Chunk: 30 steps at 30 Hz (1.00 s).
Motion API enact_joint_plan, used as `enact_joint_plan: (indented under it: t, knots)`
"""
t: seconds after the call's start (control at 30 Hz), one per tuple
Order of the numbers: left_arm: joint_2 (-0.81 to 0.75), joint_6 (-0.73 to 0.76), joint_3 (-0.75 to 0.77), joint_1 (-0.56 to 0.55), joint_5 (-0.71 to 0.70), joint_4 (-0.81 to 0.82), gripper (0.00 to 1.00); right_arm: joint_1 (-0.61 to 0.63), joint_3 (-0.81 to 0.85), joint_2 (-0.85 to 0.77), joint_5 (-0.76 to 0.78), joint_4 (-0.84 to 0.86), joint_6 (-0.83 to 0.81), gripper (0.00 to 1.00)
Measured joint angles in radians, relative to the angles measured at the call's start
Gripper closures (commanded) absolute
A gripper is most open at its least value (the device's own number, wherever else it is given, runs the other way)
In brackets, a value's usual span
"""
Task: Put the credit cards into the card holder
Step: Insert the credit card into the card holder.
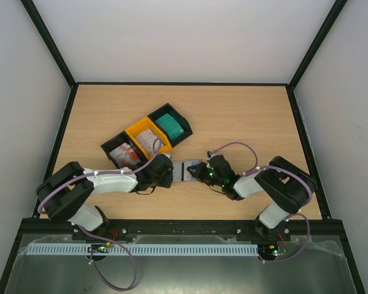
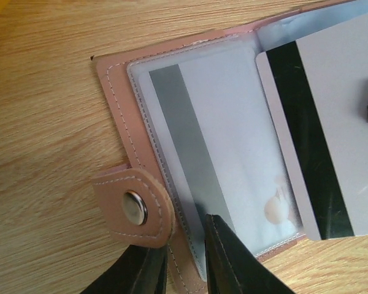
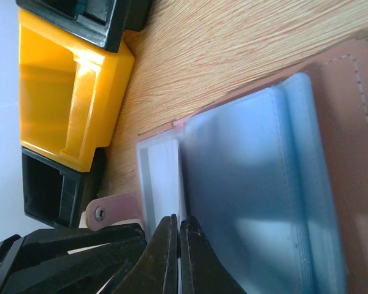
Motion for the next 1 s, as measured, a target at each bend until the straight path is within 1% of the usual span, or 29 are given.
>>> enact_joint_plan:
  t: [0.2, 0.3, 0.67, 1.0]
  knots:
    - [-0.001, -0.004, -0.001, 0.0, -0.001, 0.003, 0.8, 0.0, -0.021, -0.06, 0.012, 0.001, -0.003, 0.98]
    - [-0.001, -0.007, -0.002, -0.001, -0.001, 0.003, 0.8, 0.0, -0.021, -0.06, 0.018, 0.001, -0.009, 0.98]
    - [-0.001, -0.013, -0.002, -0.001, -0.001, 0.003, 0.8, 0.0, -0.013, 0.002, 0.025, 0.002, -0.056, 0.98]
    - [-0.001, -0.014, -0.002, -0.001, -0.001, 0.005, 0.79, -0.008, -0.005, 0.073, 0.012, 0.098, -0.047, 0.98]
